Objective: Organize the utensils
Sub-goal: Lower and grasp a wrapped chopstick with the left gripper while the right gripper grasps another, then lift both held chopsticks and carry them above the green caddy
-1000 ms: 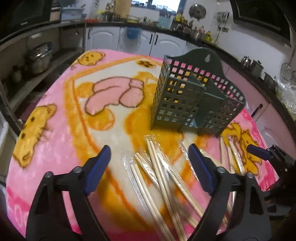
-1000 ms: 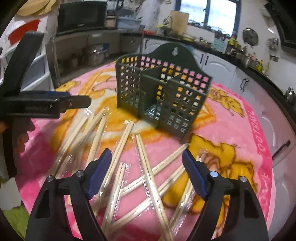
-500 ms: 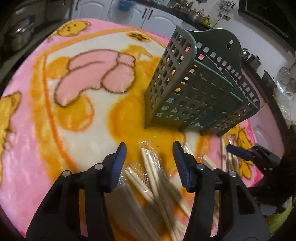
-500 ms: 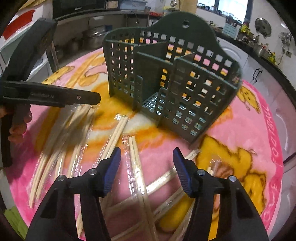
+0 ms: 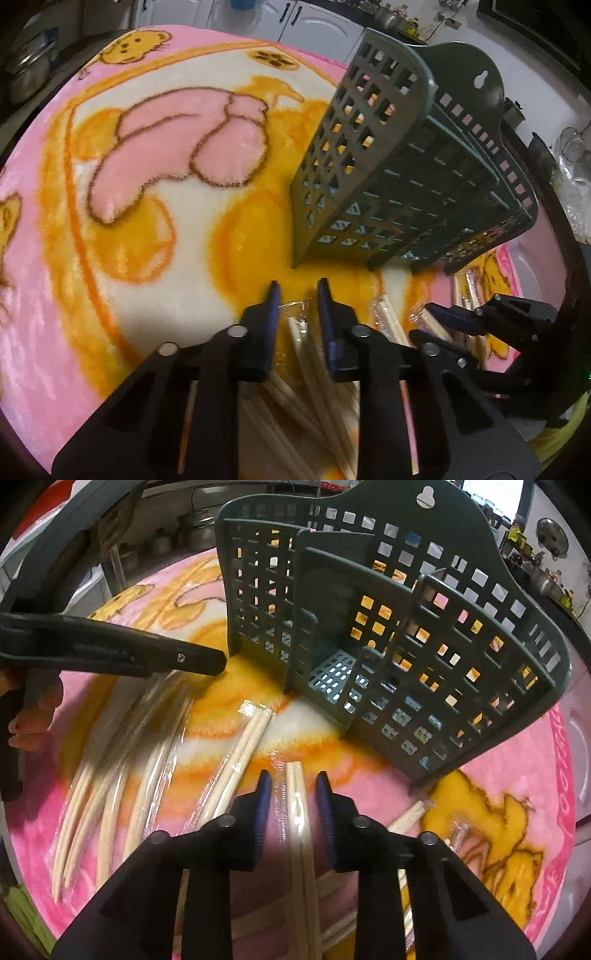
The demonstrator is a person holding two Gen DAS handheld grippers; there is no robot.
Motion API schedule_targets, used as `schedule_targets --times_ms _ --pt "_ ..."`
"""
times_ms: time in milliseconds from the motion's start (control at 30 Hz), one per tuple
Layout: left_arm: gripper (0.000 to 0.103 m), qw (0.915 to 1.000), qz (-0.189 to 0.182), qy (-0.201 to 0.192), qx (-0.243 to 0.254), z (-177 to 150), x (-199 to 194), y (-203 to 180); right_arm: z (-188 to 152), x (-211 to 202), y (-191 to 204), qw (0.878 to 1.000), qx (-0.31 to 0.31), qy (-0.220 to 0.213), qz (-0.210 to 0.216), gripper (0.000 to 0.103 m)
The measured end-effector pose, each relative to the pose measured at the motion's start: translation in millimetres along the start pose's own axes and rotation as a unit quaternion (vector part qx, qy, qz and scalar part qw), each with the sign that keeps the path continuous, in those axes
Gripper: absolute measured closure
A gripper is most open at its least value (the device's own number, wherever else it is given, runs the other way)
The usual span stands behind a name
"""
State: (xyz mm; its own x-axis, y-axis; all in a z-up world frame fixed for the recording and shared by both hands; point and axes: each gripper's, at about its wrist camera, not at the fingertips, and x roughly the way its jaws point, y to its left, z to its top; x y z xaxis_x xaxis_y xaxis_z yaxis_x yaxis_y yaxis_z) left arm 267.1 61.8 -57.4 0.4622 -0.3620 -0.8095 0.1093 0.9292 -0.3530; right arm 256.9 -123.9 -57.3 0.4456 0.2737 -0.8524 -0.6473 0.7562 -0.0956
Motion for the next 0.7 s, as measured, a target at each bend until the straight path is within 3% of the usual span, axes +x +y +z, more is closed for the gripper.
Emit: schedule_targets --times_ms 67,300,700 --pt "0.094 1.0 0.001 -0.002 -0.001 0.9 -2.0 1.8 4.6 -0.1 1.5 1.0 0.001 -0.002 0.001 0.09" --pt "0.095 0.9994 0.002 -0.033 0.009 2.3 -28.4 -1.0 4.7 -12.3 -9.2 1.0 0.012 -0.02 0.006 0.096" --pt "0.096 0.9909 0.006 -0.122 0.056 10.7 -98.2 -46.5 2.2 -84.4 -24.6 0.992 0.036 -0.118 0.034 0.097"
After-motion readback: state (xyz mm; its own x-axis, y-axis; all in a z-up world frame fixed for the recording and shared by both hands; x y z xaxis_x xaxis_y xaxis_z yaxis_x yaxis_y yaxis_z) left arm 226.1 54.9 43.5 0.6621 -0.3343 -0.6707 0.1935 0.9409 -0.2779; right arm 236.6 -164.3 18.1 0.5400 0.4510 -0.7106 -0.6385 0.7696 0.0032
